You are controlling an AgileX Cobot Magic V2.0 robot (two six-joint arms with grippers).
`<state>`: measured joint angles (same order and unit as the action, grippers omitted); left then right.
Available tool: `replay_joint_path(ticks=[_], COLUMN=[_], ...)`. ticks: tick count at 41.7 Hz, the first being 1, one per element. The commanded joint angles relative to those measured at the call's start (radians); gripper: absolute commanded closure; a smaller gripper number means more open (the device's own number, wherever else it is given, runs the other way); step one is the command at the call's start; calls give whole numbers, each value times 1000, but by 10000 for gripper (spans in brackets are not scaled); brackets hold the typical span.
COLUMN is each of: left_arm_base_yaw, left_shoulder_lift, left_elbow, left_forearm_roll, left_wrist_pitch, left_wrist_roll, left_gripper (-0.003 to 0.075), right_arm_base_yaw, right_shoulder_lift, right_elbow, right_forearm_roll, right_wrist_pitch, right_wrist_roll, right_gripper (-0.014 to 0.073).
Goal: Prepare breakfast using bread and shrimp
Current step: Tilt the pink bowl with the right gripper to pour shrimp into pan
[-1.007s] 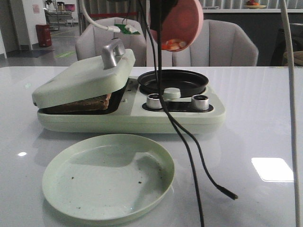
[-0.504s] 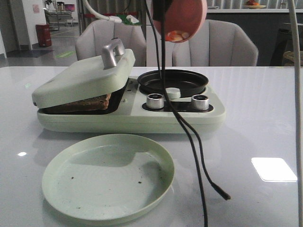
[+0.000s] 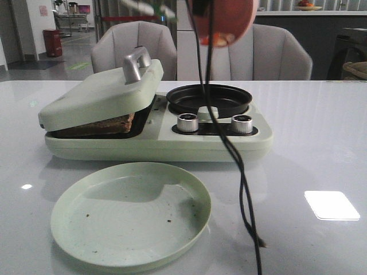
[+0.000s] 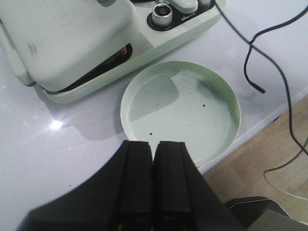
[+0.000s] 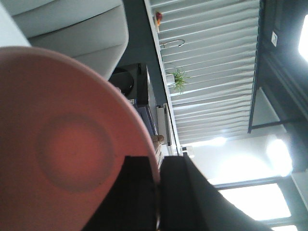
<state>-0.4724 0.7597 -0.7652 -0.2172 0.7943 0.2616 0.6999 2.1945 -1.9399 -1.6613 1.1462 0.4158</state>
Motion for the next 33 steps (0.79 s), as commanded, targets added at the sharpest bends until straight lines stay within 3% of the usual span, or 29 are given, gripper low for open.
replay_joint_path(ticks=[1,16,21,23,27,33], left_arm_base_yaw=[-8,-8,-8,-8,-8,-8], left_shoulder_lift=[-2,-2,-2,-2,-2,-2], left_elbow=[-25,-25,-25,-25,-25,-25], left_forearm_roll=[-13,-13,-13,-13,-16,-17], left_wrist_pitch=[-70,-70,-70,-70,-70,-72], left_wrist_roll=[-9,-9,-9,-9,-9,-9], left_gripper=[621,621,621,621,621,621], right_arm_base_yaw=[-1,-1,0,-1,-2,6], right_shoulder_lift=[-70,-101,-104,-93,-82,-88], right_elbow=[-13,-13,-11,-7,-14,-31], right_forearm_roll=[-138,-138,-90,-61,-138,-119], right_wrist_pitch=[29,29,43,36,46,60], right_wrist_roll=[-11,-10,57,51,-24,90], right_gripper=[544,544,544,544,544,544])
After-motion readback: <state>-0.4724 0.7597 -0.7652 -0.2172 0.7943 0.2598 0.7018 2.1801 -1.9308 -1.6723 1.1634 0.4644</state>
